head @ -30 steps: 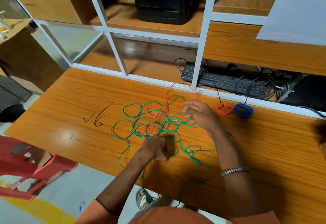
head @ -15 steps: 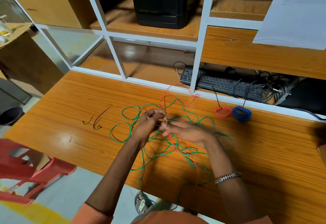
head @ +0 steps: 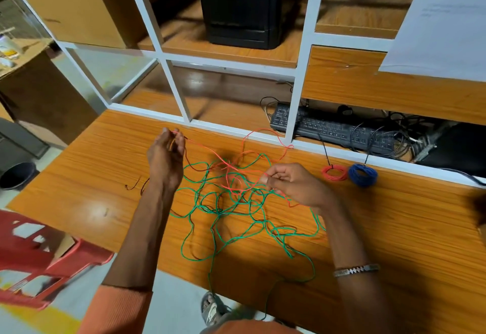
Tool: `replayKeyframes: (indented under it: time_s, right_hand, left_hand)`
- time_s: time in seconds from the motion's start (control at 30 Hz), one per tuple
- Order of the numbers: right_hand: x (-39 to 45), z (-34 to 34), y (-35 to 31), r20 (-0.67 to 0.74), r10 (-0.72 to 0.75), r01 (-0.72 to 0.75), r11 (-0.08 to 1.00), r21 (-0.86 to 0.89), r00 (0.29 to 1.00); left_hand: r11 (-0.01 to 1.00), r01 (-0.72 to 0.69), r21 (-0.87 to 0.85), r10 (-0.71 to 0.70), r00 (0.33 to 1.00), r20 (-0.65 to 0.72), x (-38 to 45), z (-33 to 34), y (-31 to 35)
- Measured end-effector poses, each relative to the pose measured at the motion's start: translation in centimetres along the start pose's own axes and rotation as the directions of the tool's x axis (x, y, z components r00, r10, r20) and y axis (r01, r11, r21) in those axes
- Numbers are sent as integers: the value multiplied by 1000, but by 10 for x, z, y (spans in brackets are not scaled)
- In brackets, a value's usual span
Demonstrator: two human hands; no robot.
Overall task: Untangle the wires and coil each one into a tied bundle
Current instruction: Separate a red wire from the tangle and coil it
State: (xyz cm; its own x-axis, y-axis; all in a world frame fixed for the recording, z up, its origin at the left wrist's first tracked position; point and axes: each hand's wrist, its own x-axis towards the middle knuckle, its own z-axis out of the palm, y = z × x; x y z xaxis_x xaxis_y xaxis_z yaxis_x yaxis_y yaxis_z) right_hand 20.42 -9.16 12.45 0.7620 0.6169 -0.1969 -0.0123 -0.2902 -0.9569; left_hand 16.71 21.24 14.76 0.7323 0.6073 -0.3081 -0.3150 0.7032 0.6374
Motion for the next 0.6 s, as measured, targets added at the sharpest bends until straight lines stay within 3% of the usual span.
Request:
replayKeyframes:
  time_s: [0.13, 0.27, 0.47, 0.6]
  right_hand:
    - [6, 0, -19, -129, -28, 50, 983, 175, 991]
    - [18, 6, -31, -167, 1, 44, 963, 265, 986]
    - [31, 7, -43, -137, 62, 5, 895, 445, 989]
    - [39, 9, -54, -38, 42, -16, 853, 522, 998]
  left_hand:
    - [971, 94, 220, -125, 983, 133, -4, 4, -12]
    - [855, 170, 491, -302, 931, 203, -42, 17, -47]
    - [679, -107, 726, -283, 875, 393, -77, 23, -82]
    - [595, -300, 745, -89, 897, 432, -68, 20, -84]
